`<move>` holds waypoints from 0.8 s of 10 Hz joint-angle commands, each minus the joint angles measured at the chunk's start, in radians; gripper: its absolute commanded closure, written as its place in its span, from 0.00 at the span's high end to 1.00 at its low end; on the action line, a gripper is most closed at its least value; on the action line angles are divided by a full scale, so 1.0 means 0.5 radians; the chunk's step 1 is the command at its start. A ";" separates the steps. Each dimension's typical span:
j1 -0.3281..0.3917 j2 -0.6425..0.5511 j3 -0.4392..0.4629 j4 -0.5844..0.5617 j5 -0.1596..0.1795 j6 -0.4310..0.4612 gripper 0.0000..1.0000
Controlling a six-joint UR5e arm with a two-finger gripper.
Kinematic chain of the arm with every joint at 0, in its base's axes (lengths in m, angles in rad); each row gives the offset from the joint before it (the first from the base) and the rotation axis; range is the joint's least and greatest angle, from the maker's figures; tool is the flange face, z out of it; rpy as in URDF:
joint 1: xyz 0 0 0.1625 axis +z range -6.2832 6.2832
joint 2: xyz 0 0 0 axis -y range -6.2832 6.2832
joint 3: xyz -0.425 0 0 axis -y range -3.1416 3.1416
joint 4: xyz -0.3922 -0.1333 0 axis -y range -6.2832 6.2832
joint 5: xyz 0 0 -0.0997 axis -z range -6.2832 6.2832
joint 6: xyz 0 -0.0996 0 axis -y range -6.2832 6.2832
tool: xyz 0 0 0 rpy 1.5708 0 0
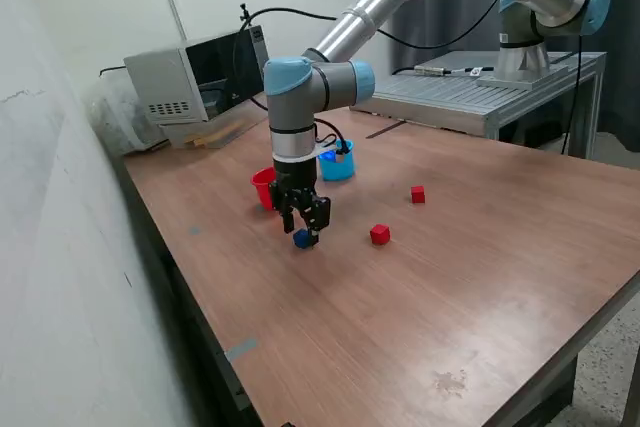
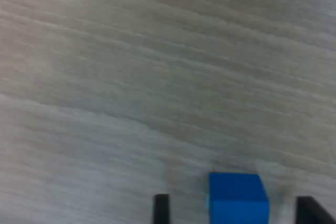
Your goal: Place red objects in the red bin, and blue objects in the blue bin.
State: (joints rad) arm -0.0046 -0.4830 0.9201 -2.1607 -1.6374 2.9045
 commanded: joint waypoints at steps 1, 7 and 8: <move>0.003 0.000 0.001 -0.007 -0.042 0.002 0.00; -0.003 -0.462 0.520 -0.017 -0.035 0.044 0.00; -0.009 -0.606 0.683 -0.020 -0.042 0.151 0.00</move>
State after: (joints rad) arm -0.0064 -0.6853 1.1448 -2.1694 -1.6543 2.9325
